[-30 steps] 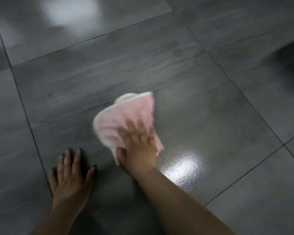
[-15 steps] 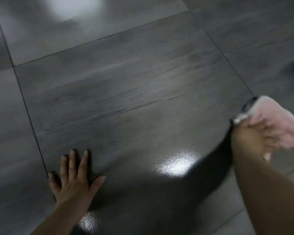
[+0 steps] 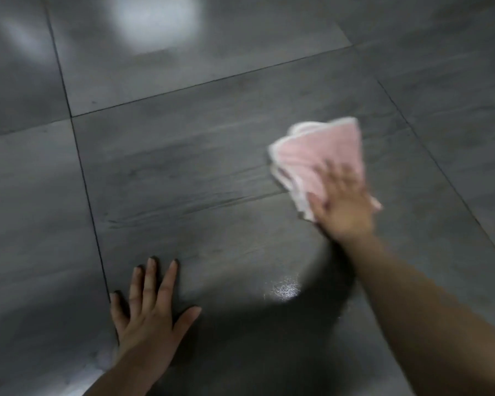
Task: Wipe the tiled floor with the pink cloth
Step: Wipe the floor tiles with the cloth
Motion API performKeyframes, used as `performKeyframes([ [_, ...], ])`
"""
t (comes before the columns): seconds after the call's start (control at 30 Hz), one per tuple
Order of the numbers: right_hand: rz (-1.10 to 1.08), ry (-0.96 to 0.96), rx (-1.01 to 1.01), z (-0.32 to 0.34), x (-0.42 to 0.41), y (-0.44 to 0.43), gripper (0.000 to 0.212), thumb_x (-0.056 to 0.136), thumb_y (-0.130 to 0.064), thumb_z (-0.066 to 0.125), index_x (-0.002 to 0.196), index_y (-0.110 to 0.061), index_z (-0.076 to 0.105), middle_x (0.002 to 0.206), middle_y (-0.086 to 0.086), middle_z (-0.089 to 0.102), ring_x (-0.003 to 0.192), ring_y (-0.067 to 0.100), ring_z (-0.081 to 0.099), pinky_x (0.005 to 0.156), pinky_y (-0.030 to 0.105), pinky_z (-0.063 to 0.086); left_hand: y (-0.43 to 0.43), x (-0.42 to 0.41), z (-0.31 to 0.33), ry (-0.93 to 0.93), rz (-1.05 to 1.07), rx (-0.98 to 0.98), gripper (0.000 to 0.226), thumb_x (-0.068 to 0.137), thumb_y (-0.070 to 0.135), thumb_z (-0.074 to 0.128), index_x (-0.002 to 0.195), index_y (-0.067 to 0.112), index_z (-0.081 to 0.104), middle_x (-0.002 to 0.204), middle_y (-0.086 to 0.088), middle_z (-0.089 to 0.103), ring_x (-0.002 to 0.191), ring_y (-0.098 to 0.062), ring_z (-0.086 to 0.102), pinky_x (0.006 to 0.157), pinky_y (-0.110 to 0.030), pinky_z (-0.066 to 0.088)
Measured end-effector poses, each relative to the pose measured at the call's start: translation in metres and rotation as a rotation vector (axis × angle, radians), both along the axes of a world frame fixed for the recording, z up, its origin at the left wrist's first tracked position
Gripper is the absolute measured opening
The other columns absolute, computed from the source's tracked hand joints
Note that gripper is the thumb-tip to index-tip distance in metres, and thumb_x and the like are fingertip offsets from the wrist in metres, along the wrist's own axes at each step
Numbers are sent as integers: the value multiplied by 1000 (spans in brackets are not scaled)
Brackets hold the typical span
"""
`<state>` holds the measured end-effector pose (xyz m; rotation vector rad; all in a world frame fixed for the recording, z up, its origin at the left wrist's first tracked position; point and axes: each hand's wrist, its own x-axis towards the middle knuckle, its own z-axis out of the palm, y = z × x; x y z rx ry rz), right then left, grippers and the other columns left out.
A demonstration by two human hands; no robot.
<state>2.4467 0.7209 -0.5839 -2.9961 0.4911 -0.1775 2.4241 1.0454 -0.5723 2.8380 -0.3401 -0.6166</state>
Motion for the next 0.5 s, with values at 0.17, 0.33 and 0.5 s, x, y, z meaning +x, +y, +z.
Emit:
performKeyframes([
  [0.17,-831,113,290,27,-75,-24,83,76,-58,11,148,-16,12,156,12,8,143,35,4,114,51,3,7,-4,-8,55,-53,-27,75,83,66,1,128,23,42,131,-9,53,141,-13,-3,111,-27,-16],
  [0.33,-588,180,248,23,-5,96,63,95,-44,20,148,-13,7,156,14,1,143,35,-3,114,51,-2,11,-3,2,-127,2,-105,61,89,56,12,128,22,43,136,-9,48,126,-20,24,108,-21,-13],
  [0.5,191,267,145,22,13,164,70,77,-52,23,136,-20,45,146,8,39,137,32,31,104,59,26,90,20,7,-389,273,-186,50,83,29,29,125,9,47,131,-25,50,127,-29,33,108,-44,19],
])
